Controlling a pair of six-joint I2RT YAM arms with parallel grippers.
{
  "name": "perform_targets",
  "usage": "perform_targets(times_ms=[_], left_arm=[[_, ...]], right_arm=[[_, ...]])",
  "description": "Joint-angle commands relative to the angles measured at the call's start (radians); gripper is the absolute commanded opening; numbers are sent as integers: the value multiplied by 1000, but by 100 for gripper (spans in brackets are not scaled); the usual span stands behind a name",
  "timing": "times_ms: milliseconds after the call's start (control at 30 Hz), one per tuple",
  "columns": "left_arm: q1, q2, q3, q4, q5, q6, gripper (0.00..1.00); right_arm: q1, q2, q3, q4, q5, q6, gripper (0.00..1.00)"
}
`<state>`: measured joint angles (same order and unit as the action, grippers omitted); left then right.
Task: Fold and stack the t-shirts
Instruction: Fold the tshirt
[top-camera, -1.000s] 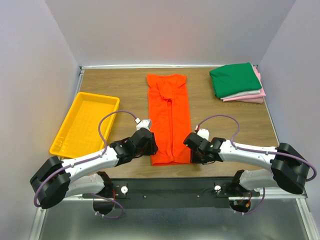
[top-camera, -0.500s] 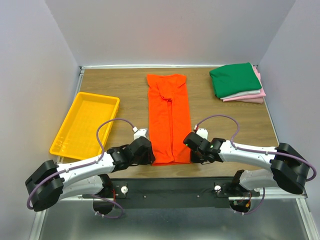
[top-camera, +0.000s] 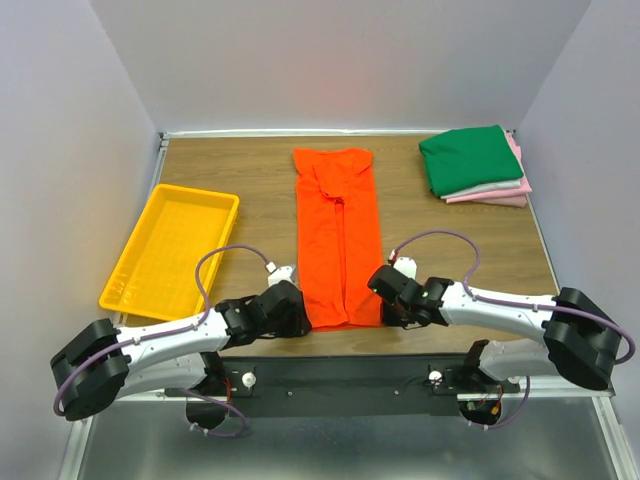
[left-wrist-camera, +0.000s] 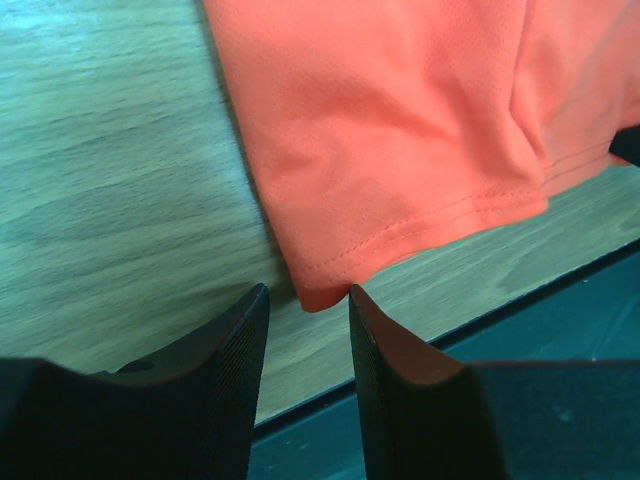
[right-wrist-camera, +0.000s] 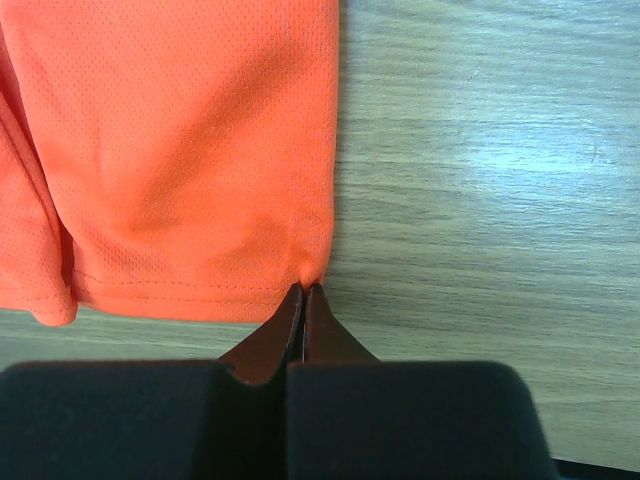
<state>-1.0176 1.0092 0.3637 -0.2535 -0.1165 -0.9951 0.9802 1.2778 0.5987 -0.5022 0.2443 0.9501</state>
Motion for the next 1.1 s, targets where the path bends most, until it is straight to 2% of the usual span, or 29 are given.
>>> perform_targets(times_ms=[0, 100, 200, 467, 733, 933, 1067], left_arm=[[-12, 22, -8, 48, 9, -23, 46], [-18, 45, -15, 57, 2, -34, 44], [-32, 46, -23, 59, -17, -54, 37], [-42, 45, -20, 60, -57, -66, 0], [-84, -3, -19, 63, -75, -88, 0], [-150, -60, -16, 2, -95, -158, 0], [-193, -116, 26, -33, -162, -186, 0]], right_arm=[[2, -11, -30, -10, 0, 7, 0], [0, -12, -31, -10, 1, 7, 0], [0, -15, -31, -10, 1, 4, 0], [0, -31, -30, -12, 9, -7, 0], [0, -104, -20, -15, -34, -34, 0], [5, -164, -42, -59, -65, -2, 0], [8, -254, -37, -98, -57, 13, 0]])
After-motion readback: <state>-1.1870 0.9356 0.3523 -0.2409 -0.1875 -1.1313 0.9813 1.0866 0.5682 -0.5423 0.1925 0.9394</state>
